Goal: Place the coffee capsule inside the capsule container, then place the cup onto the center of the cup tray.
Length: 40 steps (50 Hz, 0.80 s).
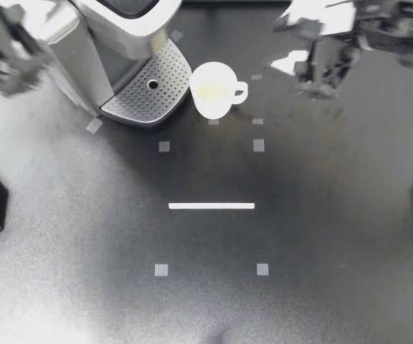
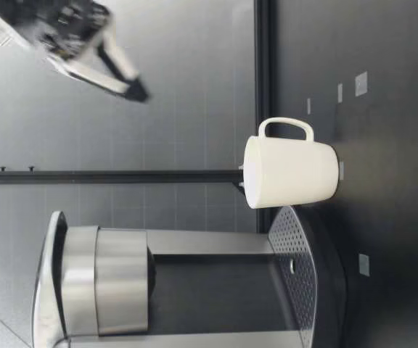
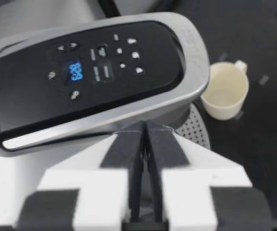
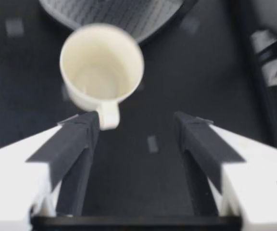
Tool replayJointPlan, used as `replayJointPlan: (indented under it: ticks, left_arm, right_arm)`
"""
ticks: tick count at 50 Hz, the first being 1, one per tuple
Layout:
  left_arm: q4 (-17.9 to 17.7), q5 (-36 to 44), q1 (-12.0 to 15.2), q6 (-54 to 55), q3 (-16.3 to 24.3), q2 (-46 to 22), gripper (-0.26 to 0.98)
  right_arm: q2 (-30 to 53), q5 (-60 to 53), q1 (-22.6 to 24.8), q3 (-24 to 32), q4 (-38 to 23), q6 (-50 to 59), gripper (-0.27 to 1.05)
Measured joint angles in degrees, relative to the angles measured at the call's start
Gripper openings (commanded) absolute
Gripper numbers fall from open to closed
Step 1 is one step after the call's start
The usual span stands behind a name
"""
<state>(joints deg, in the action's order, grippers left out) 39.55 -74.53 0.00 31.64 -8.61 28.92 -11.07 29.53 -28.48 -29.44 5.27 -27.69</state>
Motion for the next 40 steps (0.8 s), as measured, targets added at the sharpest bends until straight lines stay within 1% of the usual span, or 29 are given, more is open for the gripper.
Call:
replayJointPlan:
  ticks: [5, 11, 16, 21, 26, 40]
  left_arm:
    - [-0.1, 0.4, 0.0, 0.0, -0.9, 1.1, 0.11]
    - [-0.1, 1.0, 0.0, 0.0, -2.0, 2.1, 0.11]
    - [0.0, 1.6, 0.0, 0.2, -3.2, 3.6, 0.11]
    - [0.0, 2.5, 0.0, 0.5, -4.5, 5.2, 0.11]
    - [0.2, 2.8, 0.0, 0.9, -5.4, 6.3, 0.11]
    - [1.8, 3.1, 0.0, 1.0, -6.5, 6.9, 0.11]
  right_arm:
    - [4.3, 2.5, -2.4, 1.6, 5.8, -6.4, 0.63]
    - [9.7, 3.7, -5.1, 3.2, 15.3, -16.2, 0.63]
    - [13.2, 4.0, -5.7, 4.2, 21.9, -23.0, 0.63]
    - [16.1, 4.3, -5.7, 4.9, 26.1, -26.8, 0.63]
    - [17.3, 4.8, -5.7, 5.2, 27.9, -28.1, 0.63]
    - [19.4, 4.8, -5.8, 5.3, 28.1, -28.2, 0.63]
